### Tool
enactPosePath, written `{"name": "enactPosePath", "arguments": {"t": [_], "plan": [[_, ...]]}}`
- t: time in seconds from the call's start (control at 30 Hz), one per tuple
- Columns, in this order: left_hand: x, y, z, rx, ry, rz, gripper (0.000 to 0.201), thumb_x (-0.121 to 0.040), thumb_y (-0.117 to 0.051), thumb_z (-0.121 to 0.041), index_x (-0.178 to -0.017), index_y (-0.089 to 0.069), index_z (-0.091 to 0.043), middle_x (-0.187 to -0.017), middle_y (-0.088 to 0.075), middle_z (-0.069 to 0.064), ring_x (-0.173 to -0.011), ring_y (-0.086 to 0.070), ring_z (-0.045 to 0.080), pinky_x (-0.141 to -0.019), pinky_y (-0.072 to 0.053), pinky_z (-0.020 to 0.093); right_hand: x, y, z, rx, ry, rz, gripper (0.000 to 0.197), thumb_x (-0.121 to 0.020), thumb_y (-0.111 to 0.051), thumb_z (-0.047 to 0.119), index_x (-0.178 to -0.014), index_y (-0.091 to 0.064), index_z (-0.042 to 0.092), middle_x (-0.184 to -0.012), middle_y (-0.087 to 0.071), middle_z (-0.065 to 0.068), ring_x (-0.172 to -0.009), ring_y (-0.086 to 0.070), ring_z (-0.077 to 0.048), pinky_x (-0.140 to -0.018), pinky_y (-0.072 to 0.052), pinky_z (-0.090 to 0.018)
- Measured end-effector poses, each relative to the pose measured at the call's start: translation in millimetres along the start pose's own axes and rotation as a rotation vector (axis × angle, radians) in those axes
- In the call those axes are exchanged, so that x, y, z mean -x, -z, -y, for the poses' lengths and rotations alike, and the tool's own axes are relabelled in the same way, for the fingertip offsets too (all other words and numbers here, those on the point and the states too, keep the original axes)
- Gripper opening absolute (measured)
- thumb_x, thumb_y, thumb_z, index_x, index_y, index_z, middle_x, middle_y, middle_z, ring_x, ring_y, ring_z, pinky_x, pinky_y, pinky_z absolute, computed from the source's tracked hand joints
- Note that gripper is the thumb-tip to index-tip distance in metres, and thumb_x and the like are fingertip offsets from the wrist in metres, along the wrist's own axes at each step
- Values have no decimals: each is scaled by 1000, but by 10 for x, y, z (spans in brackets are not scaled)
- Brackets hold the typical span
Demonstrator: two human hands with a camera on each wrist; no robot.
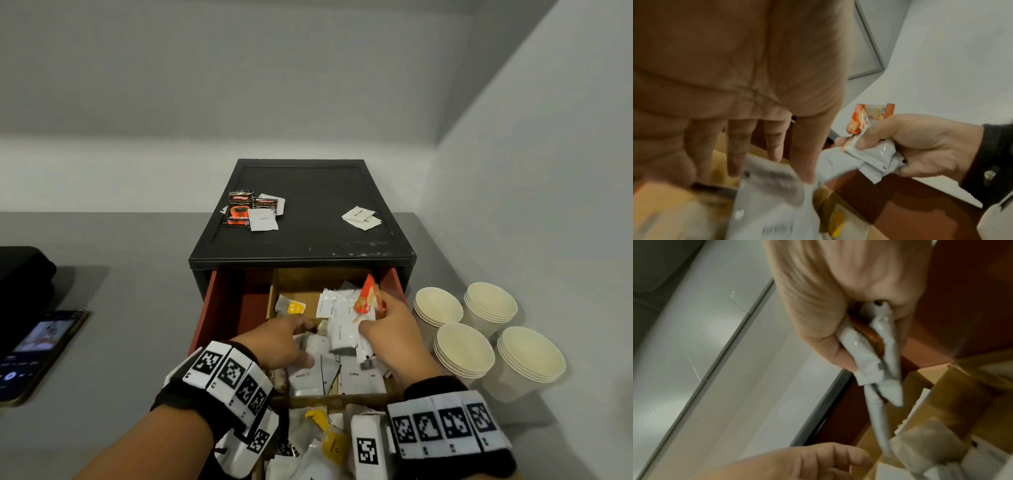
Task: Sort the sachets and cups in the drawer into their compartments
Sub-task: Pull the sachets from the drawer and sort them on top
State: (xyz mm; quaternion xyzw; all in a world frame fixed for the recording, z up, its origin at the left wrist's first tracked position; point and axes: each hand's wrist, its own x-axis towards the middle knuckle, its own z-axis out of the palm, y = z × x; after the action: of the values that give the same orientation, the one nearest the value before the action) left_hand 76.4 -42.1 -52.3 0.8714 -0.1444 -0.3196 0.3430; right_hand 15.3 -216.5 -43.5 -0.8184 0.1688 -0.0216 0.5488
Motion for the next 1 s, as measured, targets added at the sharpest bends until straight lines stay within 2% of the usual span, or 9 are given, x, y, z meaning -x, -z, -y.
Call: {"name": "enactPosePath", "arguments": {"t": [0.07,0.17,0.3,0.4,0.5,0.63,0.77,0.9,1.0], "plan": [[35,39,-25,125,-90,-58,44,-81,-72,-23,-120,-52,-31,-127,-56,-6,-114,-54,11,-102,-45,36,-18,21,36,-190,-35,9,49,-86,-59,2,-129,-50,24,-118,-60,1,-100,-61,-17,-61,-52,-20],[154,77,-127,509,-146,-68,40,-88,-63,-18,-123,-48,-30,-122,-59,-5,-109,-58,14,-97,-47,37,-42,-36,75,-364,-91,42,50,-80,-69,8,-123,-50,25,-120,-61,0,-108,-60,-22,-84,-55,-40],[233,101,-173,959,-182,-82,41,-91,-53,-1,-125,-45,-22,-109,-64,8,-85,-64,17,-64,-55,27,-20,-173,137,-499,-115,160,51,-75,-72,11,-122,-55,22,-115,-67,-5,-106,-63,-27,-92,-51,-51],[241,102,-140,977,-203,-240,47,-88,-55,7,-125,-44,-19,-98,-67,10,-77,-67,18,-60,-55,27,-7,-204,163,-560,-132,179,43,-79,-69,4,-118,-57,18,-109,-69,-5,-103,-65,-25,-93,-50,-48],[253,82,-74,923,-183,-376,55,-80,-66,7,-124,-45,-19,-102,-67,11,-90,-68,29,-77,-56,41,7,-198,194,-616,-134,195,35,-81,-66,-1,-112,-61,15,-105,-71,-7,-104,-65,-27,-99,-46,-51],[249,59,8,886,-116,-503,44,-76,-72,4,-113,-52,-9,-100,-67,14,-87,-69,33,-70,-58,39,1,-208,243,-638,-118,220,34,-81,-65,-3,-110,-63,14,-105,-71,-9,-104,-65,-29,-98,-46,-52],[293,7,-80,1067,-60,-299,20,-94,-54,-14,-111,-58,-4,-101,-68,17,-83,-67,28,-54,-56,30,15,-307,279,-553,-89,239,33,-79,-68,-4,-108,-64,10,-99,-73,-8,-95,-69,-27,-88,-53,-52],[310,-21,-131,1177,-72,-18,54,-88,-46,-50,-122,-56,-9,-112,-67,19,-87,-67,28,-67,-56,39,24,-437,274,-457,-73,170,37,-73,-74,-3,-107,-65,11,-96,-73,-7,-93,-70,-24,-86,-54,-49],[300,-49,-86,1168,-144,35,69,-73,-49,-57,-127,-50,-13,-115,-67,16,-86,-66,27,-64,-56,38,33,-488,324,-298,-7,128,35,-74,-76,5,-107,-65,12,-99,-72,-4,-99,-67,-22,-88,-53,-43]]}}
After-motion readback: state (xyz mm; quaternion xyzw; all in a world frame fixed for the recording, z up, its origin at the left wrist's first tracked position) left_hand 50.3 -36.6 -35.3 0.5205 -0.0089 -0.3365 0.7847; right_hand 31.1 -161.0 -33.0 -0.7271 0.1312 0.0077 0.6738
